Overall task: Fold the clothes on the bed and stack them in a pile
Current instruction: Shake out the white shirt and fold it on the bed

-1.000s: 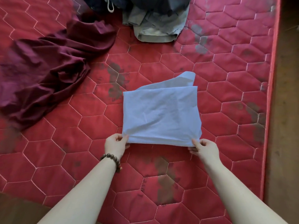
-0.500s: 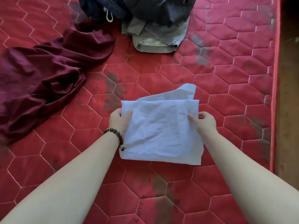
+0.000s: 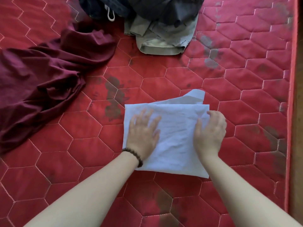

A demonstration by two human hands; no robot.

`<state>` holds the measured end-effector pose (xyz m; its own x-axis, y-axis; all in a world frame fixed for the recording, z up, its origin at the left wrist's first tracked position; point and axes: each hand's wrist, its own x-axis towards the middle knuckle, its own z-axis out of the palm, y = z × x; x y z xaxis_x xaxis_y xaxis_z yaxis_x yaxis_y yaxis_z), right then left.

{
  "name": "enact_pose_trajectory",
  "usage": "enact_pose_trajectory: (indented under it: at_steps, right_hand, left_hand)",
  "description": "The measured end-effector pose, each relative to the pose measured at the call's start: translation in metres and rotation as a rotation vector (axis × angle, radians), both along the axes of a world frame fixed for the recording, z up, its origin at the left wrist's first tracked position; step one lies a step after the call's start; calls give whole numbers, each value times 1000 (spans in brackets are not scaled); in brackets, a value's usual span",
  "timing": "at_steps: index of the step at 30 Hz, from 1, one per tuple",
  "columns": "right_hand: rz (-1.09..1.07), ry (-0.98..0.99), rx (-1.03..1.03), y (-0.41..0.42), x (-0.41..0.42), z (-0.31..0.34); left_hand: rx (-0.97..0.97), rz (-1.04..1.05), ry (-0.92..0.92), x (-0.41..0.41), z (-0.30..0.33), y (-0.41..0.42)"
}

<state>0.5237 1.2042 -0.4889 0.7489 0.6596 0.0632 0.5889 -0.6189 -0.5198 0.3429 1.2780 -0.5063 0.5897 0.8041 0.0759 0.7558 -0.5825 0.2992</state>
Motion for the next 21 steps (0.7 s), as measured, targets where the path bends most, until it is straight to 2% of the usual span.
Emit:
enact_pose_trajectory:
  at_steps: [2,3,5,8,13,16,19,21]
  right_hand:
    - [342,-235,-61,-2,-17,-6]
    - [496,-292,-148,-2,-22,-12]
    - [642,-289,-351,0,-25,-27]
    - [627,-273,-469,3,-15,-47]
    - [405,-163,-342,8,-11,-62]
    - [401,-104,-340,9,-7,-62]
    - [444,-12,-333,11,-3,-55]
    - [448,40,-332,11,1,-48]
  left_hand:
    - [-94,-110,189,7,-10,-7]
    - [-132,-112,259,9,-17,-6]
    - [-153,-73,340,11,-30,-1]
    - [-118,-27,398,11,-42,8]
    - [-77,-12,377,11,-49,15]
    - [-114,-19,350,9,-47,17]
    - [-244,0,222,8,-40,25]
    - [-368,94,60,7,-30,31]
